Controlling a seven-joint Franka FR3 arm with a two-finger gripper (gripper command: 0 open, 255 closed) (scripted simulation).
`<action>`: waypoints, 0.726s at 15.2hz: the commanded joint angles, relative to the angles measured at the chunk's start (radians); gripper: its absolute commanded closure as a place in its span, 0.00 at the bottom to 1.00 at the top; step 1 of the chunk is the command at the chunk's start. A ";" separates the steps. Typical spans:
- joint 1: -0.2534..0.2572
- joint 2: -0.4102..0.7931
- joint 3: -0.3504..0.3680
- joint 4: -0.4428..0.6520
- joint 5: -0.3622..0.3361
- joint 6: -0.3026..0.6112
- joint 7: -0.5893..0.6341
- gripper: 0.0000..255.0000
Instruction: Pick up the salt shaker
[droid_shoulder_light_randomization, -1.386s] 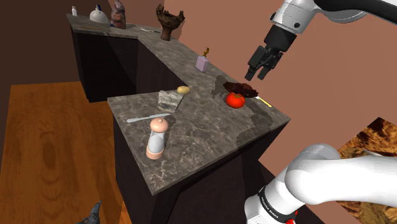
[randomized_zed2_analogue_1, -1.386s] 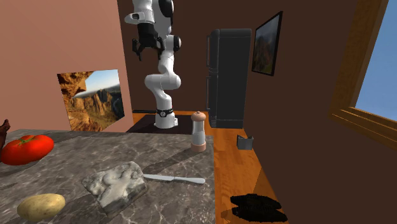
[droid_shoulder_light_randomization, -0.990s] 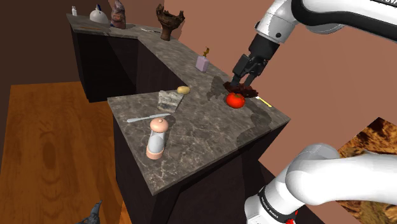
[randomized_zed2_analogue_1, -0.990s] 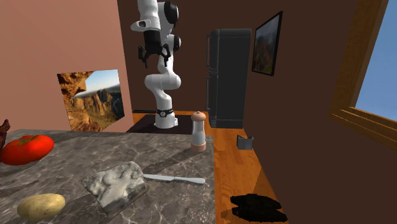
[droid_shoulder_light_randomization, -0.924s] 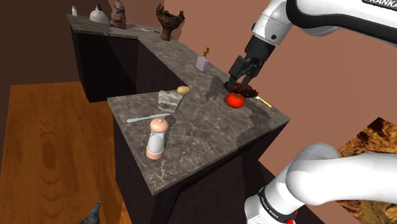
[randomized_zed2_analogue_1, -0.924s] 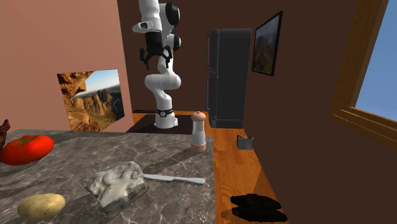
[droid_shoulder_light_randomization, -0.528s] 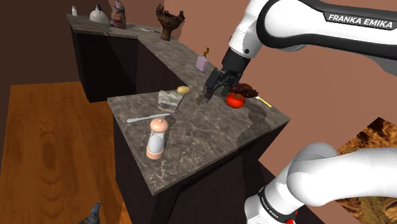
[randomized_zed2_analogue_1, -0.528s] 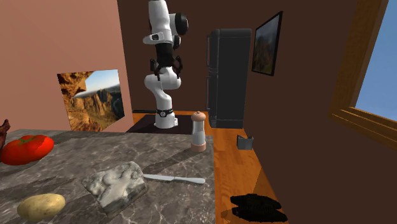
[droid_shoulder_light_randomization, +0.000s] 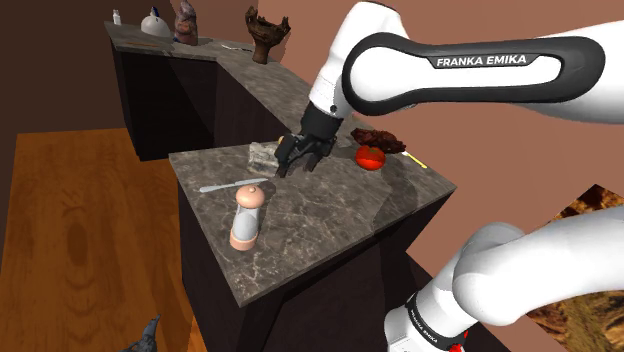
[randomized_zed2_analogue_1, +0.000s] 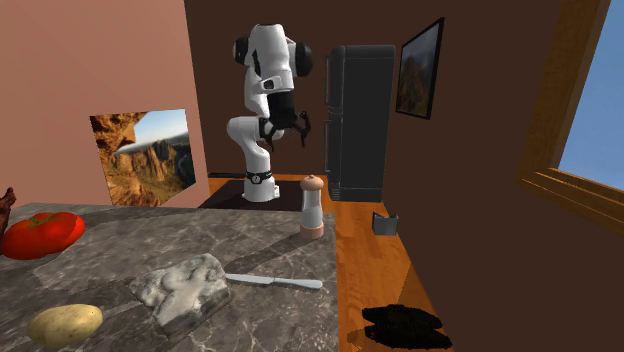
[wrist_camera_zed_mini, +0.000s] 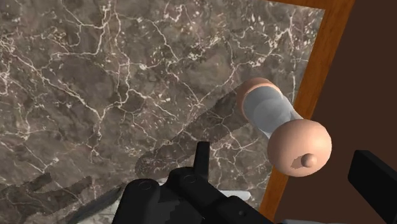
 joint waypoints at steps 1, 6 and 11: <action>0.006 0.060 0.027 0.012 0.007 0.058 0.017 0.00; 0.018 0.227 0.099 0.060 -0.001 0.200 0.077 0.00; 0.020 0.269 0.111 0.034 -0.003 0.268 0.079 0.00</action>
